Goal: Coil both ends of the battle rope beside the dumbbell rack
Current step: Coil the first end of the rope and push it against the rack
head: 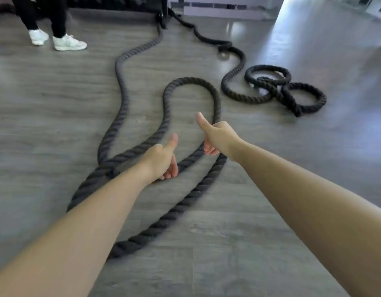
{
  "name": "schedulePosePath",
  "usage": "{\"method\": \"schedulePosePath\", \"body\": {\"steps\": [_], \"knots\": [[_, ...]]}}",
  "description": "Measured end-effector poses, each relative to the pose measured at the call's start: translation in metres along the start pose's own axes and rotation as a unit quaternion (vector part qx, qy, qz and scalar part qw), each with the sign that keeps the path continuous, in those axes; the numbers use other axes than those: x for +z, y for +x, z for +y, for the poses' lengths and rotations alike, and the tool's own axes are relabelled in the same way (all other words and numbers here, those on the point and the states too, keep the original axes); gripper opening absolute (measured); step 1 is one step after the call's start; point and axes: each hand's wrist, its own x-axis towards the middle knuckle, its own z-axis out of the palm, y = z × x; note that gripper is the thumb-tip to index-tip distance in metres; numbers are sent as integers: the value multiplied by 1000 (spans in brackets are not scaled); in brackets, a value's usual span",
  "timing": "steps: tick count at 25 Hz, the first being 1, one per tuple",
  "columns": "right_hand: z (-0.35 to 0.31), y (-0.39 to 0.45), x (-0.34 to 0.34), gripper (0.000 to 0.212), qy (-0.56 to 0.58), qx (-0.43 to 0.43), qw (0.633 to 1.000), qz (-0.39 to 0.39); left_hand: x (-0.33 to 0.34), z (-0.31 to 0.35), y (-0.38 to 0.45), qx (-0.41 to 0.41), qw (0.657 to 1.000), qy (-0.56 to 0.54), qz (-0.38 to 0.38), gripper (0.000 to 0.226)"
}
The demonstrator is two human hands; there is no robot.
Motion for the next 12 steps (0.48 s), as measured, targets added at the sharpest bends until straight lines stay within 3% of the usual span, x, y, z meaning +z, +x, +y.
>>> {"method": "schedulePosePath", "body": {"steps": [2, 5, 10, 12], "knots": [[33, 6, 23, 74, -17, 9, 1000, 6, 24, -34, -1, 3, 998, 43, 37, 58], [89, 17, 57, 59, -38, 27, 999, 13, 53, -102, 5, 13, 985, 163, 63, 28], [145, 24, 87, 35, -104, 62, 993, -5, 83, -179, 6, -67, 919, 354, -162, 67], [168, 29, 104, 47, -166, 85, 982, -24, 101, -209, 6, -81, 896, 390, -196, 85]]}}
